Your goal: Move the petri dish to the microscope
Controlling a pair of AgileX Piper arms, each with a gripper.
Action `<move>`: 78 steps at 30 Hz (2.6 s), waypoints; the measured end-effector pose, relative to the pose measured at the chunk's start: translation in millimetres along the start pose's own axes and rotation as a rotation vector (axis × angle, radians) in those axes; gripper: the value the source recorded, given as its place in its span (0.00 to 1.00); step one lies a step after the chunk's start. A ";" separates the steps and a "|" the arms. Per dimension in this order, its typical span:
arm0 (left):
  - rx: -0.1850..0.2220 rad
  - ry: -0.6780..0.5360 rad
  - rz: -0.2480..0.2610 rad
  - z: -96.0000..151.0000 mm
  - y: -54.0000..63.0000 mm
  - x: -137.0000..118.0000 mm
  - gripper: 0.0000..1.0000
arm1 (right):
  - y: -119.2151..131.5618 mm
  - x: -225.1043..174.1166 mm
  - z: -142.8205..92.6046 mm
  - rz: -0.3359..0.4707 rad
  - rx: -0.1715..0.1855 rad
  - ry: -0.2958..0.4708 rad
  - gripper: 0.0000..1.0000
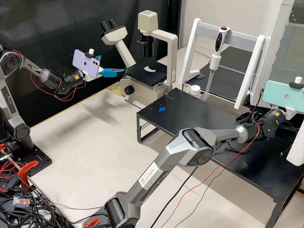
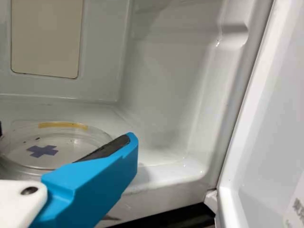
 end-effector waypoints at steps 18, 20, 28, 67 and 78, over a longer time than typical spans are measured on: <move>0.000 0.000 0.000 0.0 0.0 0.0 1.00 | -2.2 -15.6 -5.7 -0.037 0.016 -0.012 0.00; 0.000 0.000 0.000 0.0 0.0 0.0 1.00 | -1.5 -21.3 -7.2 -0.043 0.021 -0.003 0.00; 0.000 0.000 0.000 0.0 0.0 0.0 1.00 | 10.4 -46.5 -9.3 -0.044 0.036 0.016 0.00; 0.000 0.000 0.000 0.0 0.0 0.0 1.00 | -62.5 -291.9 -158.3 -0.124 0.109 0.455 0.00; 0.000 0.000 0.000 0.0 0.0 0.0 1.00 | -123.5 -325.4 -234.2 -0.237 0.085 0.593 0.00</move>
